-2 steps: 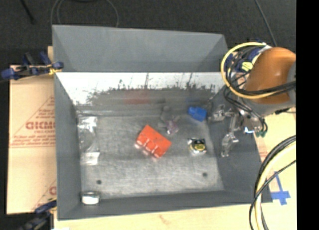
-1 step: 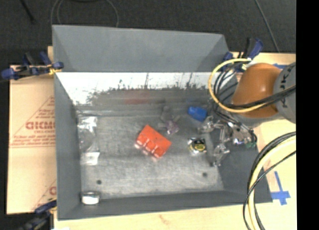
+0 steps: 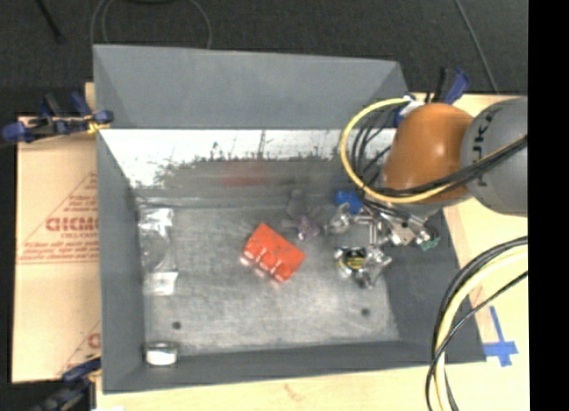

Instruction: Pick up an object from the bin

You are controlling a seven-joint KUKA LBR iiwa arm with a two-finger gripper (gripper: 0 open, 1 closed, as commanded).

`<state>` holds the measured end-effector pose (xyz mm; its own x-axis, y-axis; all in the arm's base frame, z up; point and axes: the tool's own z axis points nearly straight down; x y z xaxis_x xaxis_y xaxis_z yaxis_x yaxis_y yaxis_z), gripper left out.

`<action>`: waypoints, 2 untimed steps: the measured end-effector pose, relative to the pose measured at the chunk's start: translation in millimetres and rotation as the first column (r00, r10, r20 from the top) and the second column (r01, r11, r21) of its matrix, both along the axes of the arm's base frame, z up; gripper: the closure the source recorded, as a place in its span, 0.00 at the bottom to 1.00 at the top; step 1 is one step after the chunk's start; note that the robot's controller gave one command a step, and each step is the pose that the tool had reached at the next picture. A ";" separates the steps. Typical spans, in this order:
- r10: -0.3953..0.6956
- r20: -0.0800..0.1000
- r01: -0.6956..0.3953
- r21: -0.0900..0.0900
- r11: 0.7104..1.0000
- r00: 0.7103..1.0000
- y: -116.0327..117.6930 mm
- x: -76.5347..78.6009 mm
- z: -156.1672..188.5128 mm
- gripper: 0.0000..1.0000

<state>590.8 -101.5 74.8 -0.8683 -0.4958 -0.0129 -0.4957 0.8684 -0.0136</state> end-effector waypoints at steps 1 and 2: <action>0.067 0.001 -0.067 0.003 0.998 0.998 -27.4 6.7 -0.1 0.00; 0.332 0.001 -0.332 -0.005 0.943 0.943 -7.2 8.7 0.0 0.00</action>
Offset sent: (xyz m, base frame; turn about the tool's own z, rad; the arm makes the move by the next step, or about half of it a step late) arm 0.0022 -0.0258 -0.0048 -0.0696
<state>599.4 -108.8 74.8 -0.6542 -0.7563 -0.0109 -0.7561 0.6542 -0.0188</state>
